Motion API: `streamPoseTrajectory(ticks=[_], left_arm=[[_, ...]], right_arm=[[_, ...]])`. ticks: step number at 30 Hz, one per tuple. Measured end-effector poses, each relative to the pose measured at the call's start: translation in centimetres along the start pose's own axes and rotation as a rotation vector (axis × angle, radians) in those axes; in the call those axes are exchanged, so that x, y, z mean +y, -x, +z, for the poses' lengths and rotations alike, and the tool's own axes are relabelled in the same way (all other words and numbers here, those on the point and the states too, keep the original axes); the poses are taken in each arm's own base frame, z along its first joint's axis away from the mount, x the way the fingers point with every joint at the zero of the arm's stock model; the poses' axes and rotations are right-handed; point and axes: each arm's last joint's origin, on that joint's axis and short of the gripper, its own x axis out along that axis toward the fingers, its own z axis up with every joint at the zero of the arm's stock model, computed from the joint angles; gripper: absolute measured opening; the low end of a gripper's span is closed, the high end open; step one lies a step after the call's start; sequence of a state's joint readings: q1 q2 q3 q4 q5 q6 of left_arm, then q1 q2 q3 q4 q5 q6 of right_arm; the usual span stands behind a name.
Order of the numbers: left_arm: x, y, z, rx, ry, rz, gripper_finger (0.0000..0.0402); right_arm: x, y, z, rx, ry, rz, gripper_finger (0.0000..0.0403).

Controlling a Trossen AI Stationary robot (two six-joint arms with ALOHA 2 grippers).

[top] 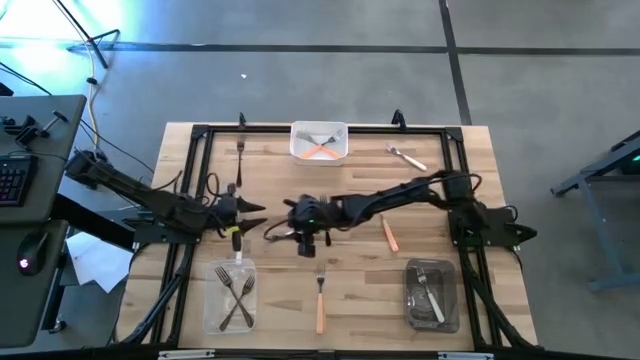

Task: Sort silverware by color (type)
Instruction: Put the top white fork into the black bin

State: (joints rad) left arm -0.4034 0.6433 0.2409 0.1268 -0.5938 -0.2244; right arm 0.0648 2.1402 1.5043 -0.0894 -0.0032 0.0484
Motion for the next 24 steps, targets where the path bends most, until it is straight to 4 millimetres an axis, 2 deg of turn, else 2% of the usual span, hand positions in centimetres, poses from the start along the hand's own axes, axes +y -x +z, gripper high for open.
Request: streamPoseTrajectory(ticks=[5, 11, 14, 18, 24], left_arm=[[0.3, 0.5, 0.6, -0.042, -0.009, 0.005, 0.0143], [0.5, 0.7, 0.5, -0.034, -0.018, 0.017, 0.0143], [0.5, 0.7, 0.4, -0.028, -0.022, 0.020, 0.0143], [0.5, 0.7, 0.4, -0.027, -0.021, 0.020, 0.0141], [0.6, 0.7, 0.2, -0.023, -0.030, 0.068, 0.0135]], right_arm=[[-0.3, -2.5, 0.6, 0.080, 0.023, 0.005, 0.0156], [-0.6, -5.3, 0.0, 0.144, 0.035, 0.012, 0.0156], [-0.7, -6.0, -0.2, 0.161, 0.043, 0.016, 0.0149], [-1.1, -6.4, -0.5, 0.168, 0.035, 0.016, 0.0118], [-1.6, -6.3, -0.8, 0.201, 0.026, 0.013, 0.0043]])
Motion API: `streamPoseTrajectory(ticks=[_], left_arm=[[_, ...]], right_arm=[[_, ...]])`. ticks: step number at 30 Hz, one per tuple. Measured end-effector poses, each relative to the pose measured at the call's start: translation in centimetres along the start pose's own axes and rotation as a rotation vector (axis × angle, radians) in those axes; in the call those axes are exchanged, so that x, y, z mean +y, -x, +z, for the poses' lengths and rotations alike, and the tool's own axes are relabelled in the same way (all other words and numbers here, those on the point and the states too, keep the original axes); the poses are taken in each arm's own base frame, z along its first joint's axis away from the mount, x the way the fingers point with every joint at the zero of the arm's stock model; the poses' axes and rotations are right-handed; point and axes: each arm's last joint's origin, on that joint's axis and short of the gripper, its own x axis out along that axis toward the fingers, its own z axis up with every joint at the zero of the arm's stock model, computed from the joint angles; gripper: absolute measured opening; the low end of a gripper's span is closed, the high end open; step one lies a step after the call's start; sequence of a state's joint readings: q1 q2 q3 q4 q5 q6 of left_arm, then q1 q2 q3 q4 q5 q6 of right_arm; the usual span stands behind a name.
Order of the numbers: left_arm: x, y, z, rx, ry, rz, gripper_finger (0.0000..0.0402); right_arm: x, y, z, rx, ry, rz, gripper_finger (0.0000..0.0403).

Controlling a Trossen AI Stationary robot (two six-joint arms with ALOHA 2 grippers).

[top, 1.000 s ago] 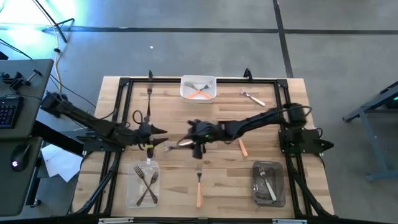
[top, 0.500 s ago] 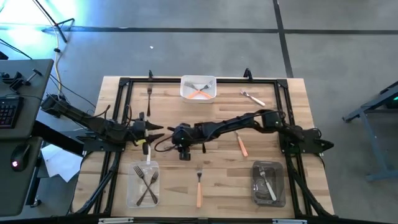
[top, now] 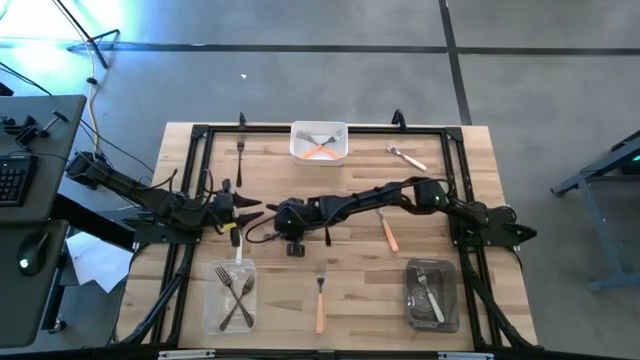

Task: Sort silverware by color (type)
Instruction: Put the top white fork into the black bin

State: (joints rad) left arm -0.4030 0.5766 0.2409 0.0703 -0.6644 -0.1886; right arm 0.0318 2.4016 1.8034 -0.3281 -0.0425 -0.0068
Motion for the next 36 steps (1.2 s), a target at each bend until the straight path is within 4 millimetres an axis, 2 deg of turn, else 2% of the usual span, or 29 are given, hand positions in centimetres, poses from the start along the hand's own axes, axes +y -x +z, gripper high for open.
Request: streamPoseTrajectory(ticks=[5, 13, 19, 22, 27, 29, 32, 36], left_arm=[[0.1, 0.0, 0.0, -0.006, -0.008, 0.026, 0.0133], [0.2, 0.0, 0.0, -0.013, 0.013, 0.059, 0.0133], [0.2, 0.0, 0.0, -0.014, -0.008, 0.072, 0.0133], [0.2, 0.0, 0.0, -0.014, -0.020, 0.074, 0.0133], [0.2, 0.0, 0.1, -0.013, -0.052, 0.074, 0.0133], [0.2, 0.0, 0.0, -0.013, -0.052, 0.074, 0.0133], [0.2, 0.0, 0.1, -0.013, -0.065, 0.074, 0.0133], [0.2, 0.0, 0.1, -0.012, -0.087, 0.074, 0.0133]], right_arm=[[0.0, 0.0, -0.2, 0.024, -0.023, 0.021, 0.0006], [-1.5, 1.7, 1.2, 0.117, -0.090, 0.033, 0.0003], [-2.9, 3.4, 2.8, 0.102, -0.146, 0.007, 0.0001], [-3.1, 4.1, 3.1, 0.108, -0.169, 0.003, 0.0002], [-3.0, 6.3, 4.2, 0.078, -0.192, -0.026, 0.0001], [-3.1, 6.6, 4.0, 0.098, -0.207, -0.032, 0.0000], [-3.7, 6.0, 3.7, 0.110, -0.188, -0.058, 0.0014], [-4.0, 4.7, 3.3, 0.103, -0.097, -0.077, 0.0077]])
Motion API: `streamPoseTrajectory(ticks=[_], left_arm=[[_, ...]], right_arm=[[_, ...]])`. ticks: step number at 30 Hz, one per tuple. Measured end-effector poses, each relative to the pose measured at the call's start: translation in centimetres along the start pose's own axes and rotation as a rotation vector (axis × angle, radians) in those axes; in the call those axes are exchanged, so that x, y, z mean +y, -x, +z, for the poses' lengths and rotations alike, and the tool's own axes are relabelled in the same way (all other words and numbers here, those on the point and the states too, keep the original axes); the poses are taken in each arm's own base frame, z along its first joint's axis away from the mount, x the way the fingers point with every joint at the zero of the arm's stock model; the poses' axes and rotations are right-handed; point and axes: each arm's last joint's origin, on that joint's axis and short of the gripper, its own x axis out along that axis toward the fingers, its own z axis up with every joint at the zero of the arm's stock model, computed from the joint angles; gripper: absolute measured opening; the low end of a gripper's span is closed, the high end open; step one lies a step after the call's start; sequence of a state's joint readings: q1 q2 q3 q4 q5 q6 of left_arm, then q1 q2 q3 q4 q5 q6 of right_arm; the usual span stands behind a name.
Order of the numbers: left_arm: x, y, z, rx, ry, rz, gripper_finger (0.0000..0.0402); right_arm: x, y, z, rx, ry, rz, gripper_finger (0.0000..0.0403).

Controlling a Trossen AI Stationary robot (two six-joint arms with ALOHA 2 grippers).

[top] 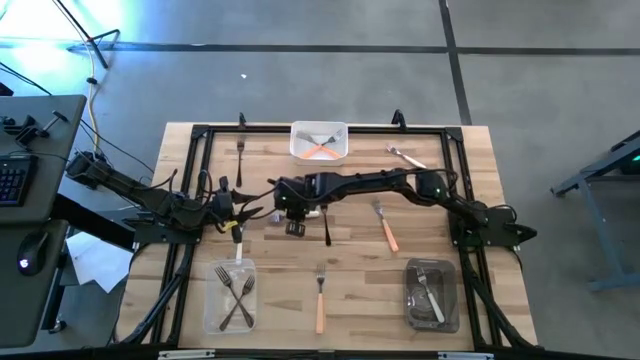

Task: Sort silverware by color (type)
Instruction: Put the top white fork into the black bin

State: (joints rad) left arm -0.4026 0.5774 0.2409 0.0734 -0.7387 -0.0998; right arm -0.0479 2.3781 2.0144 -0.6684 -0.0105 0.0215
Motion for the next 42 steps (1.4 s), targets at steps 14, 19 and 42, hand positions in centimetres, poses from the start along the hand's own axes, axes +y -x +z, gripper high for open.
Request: streamPoseTrajectory(ticks=[14, 19, 42], left_arm=[[0.0, 0.0, 0.1, -0.004, 0.008, -0.005, 0.0133], [0.0, 0.0, 0.1, -0.002, 0.006, -0.006, 0.0133], [0.0, 0.0, 0.0, 0.001, -0.016, -0.003, 0.0133]], right_arm=[[-0.3, -3.5, -1.3, 0.039, 0.042, 0.006, 0.0124], [-0.3, -3.8, -1.3, 0.039, 0.041, 0.022, 0.0076], [1.9, 11.0, 0.9, -0.004, -0.030, -0.041, 0.0001]])
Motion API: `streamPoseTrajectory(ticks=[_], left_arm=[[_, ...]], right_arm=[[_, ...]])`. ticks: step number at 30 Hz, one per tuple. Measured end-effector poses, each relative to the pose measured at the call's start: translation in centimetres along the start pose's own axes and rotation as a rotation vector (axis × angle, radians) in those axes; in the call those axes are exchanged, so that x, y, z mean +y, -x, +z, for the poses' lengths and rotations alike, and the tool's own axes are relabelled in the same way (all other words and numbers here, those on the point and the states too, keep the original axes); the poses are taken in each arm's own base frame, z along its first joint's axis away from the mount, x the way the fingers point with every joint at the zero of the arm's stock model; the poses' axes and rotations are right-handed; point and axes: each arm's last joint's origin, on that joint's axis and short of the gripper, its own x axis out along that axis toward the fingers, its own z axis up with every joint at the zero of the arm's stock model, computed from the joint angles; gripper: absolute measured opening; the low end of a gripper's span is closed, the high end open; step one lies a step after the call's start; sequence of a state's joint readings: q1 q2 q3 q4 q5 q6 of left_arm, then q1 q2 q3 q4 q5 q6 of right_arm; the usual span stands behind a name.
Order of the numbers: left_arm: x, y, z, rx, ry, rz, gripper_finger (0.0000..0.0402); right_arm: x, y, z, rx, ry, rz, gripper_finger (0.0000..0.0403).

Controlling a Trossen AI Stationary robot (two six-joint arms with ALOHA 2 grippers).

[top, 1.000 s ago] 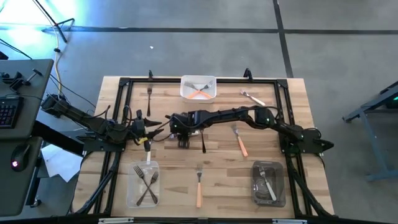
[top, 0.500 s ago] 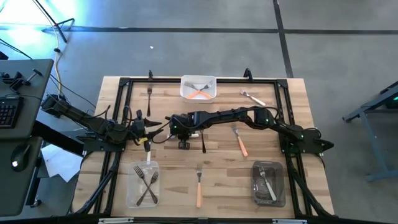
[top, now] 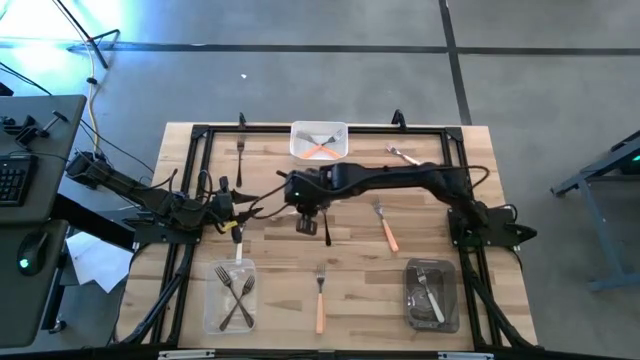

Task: Sort silverware by color (type)
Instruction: Put the top white fork into the black bin

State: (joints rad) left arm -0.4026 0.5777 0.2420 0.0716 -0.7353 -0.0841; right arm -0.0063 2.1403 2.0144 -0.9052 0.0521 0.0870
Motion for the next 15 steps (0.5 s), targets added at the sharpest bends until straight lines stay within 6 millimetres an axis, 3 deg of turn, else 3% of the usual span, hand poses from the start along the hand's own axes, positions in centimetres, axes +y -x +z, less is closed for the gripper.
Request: streamPoseTrajectory(ticks=[4, 8, 15], left_arm=[[0.0, 0.0, 0.0, -0.001, -0.002, 0.000, 0.0133], [0.0, 0.0, 0.0, -0.003, 0.012, 0.000, 0.0133], [-0.5, 0.4, 0.0, -0.005, 0.008, -0.044, 0.0133]], right_arm=[[0.6, 0.1, -0.2, 0.009, 0.014, -0.020, 0.0000], [0.5, -3.2, 0.1, -0.018, 0.066, -0.044, 0.0022], [-1.5, -10.1, -1.0, 0.032, 0.147, 0.006, 0.0125]])
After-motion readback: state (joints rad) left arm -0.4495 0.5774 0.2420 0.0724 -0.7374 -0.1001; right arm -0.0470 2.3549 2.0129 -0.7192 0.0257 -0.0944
